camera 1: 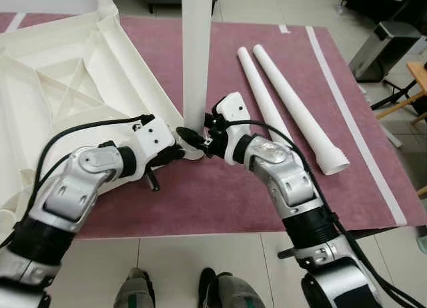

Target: Building children table

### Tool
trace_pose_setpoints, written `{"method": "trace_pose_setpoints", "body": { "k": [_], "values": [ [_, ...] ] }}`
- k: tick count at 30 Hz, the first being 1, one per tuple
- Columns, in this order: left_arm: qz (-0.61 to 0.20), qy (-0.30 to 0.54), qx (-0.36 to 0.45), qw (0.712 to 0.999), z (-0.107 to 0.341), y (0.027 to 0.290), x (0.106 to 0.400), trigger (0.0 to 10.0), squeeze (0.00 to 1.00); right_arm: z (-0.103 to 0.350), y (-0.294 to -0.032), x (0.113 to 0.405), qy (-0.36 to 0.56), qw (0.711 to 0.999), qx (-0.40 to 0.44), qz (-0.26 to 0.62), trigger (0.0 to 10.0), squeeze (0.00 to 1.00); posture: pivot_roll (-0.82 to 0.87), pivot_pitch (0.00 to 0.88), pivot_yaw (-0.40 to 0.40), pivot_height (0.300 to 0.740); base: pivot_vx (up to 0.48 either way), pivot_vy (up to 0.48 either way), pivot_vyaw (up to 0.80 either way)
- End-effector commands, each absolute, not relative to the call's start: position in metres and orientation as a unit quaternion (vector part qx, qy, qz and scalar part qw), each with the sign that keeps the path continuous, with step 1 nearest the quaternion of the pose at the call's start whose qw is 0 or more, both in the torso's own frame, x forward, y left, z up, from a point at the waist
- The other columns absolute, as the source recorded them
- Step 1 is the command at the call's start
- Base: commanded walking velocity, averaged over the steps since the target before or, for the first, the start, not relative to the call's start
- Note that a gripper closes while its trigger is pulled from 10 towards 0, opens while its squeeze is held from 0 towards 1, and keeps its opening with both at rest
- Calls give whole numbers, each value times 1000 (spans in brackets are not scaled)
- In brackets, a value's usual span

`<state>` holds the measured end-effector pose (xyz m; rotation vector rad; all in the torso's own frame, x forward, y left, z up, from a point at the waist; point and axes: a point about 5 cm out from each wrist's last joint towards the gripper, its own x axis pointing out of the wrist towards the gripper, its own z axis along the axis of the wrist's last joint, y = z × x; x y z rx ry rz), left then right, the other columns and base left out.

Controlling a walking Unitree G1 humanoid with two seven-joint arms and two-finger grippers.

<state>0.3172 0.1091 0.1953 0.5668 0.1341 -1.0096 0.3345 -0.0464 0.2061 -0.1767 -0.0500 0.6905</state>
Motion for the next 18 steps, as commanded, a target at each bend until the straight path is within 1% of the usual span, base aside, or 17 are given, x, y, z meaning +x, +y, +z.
{"method": "trace_pose_setpoints", "body": {
  "k": [1,5,8,12,13,15,16,17,18],
  "values": [
    [-435,5,283,855,216,93,329,0,0,174,-48,342,59,960,-99,256,0,0,147,192,-37,740,0,0,0],
    [-428,10,286,857,215,91,334,0,0,171,-49,345,69,966,-94,232,0,0,147,192,-35,740,0,0,0],
    [-400,14,280,873,216,89,346,0,0,170,-42,343,66,976,-81,191,0,0,140,196,-29,740,0,0,0],
    [-403,11,281,871,217,89,344,0,0,174,-37,341,51,978,-62,193,0,0,139,196,-28,740,0,0,0],
    [-408,9,281,869,217,90,342,0,0,178,-34,339,37,975,-59,209,10000,0,139,198,-28,740,0,0,0],
    [-413,7,282,866,217,91,340,0,0,183,-31,337,19,973,-49,225,10000,0,139,199,-30,740,0,0,0],
    [-419,4,282,863,217,91,338,0,0,188,-29,335,1,968,-48,248,10000,427,139,199,-31,740,0,0,0],
    [-431,1,284,856,217,92,333,0,0,196,-26,332,-18,961,-34,275,10000,1000,144,199,-34,740,0,0,0],
    [-443,-3,286,850,218,92,329,0,0,202,-24,330,-36,952,-29,303,10000,1000,145,199,-34,740,0,0,0]
  ]
}}
